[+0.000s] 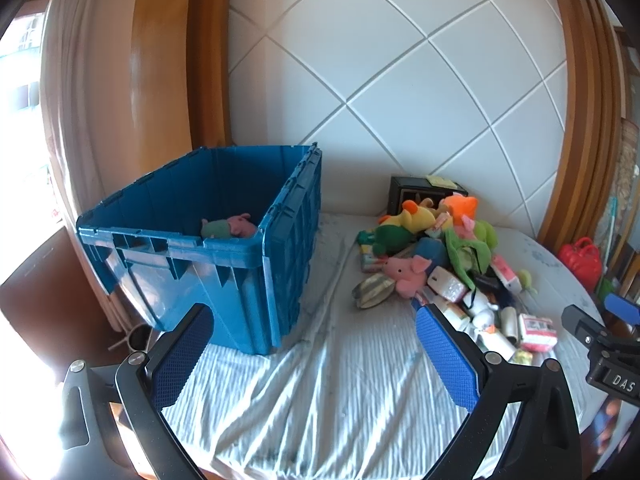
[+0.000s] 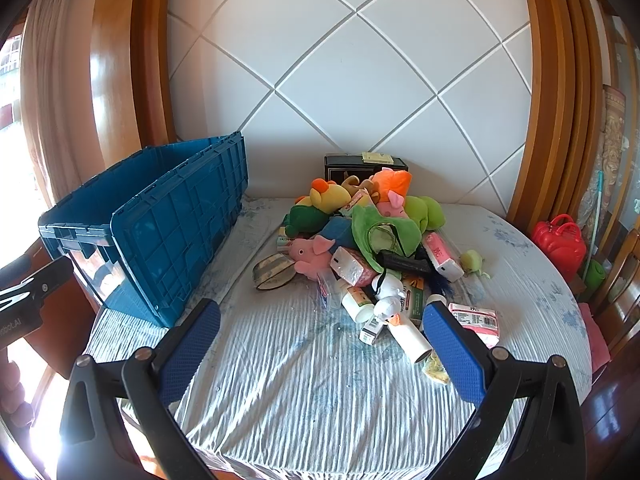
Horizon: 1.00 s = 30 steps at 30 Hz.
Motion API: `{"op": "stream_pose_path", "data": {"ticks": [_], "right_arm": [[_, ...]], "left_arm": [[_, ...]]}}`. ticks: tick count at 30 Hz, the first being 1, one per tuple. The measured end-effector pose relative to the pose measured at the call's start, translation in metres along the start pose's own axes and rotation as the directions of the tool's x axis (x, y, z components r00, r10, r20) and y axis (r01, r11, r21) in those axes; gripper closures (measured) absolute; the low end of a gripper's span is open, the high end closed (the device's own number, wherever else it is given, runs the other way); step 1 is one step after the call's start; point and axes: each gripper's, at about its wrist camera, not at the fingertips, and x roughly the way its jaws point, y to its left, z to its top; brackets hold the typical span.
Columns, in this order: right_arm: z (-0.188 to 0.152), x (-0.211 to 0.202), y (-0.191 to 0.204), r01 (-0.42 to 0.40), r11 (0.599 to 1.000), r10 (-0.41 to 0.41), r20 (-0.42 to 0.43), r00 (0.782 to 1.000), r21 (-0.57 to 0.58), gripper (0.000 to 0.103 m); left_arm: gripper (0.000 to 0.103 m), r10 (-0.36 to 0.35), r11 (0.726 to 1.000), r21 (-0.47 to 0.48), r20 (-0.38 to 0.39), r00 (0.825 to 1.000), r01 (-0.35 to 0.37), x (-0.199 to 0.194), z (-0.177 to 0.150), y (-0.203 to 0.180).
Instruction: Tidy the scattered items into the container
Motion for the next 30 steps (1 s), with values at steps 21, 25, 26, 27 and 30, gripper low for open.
{"op": "stream_pose_path", "data": {"ticks": [21,25,26,27,30], "right_arm": [[-0.003,0.001,0.007,0.013,1.0,-0.013,-0.003,1.0,0.0,0.0],[-0.004,0.0,0.009,0.016,1.0,-0.016,-0.003,1.0,-0.001,0.0],[-0.004,0.0,0.01,0.016,1.0,-0.016,-0.004,1.0,-0.001,0.0],[-0.004,0.0,0.01,0.016,1.0,-0.016,-0.004,1.0,-0.002,0.0],[-0.004,0.0,0.013,0.017,1.0,-0.017,-0.005,1.0,-0.003,0.0]], "left_arm": [[0.0,-0.003,1.0,-0.001,0.018,1.0,0.003,0.003,-0.002,0.007],[0.0,-0.003,1.0,-0.002,0.016,1.0,0.003,0.004,-0.003,0.01],[0.0,-0.003,1.0,-0.002,0.016,1.0,0.003,0.004,-0.003,0.01],[0.0,-0.003,1.0,-0.002,0.015,1.0,0.003,0.004,-0.003,0.011],[0.0,-0.004,1.0,-0.001,0.016,1.0,0.004,0.003,-0.004,0.012]]}}
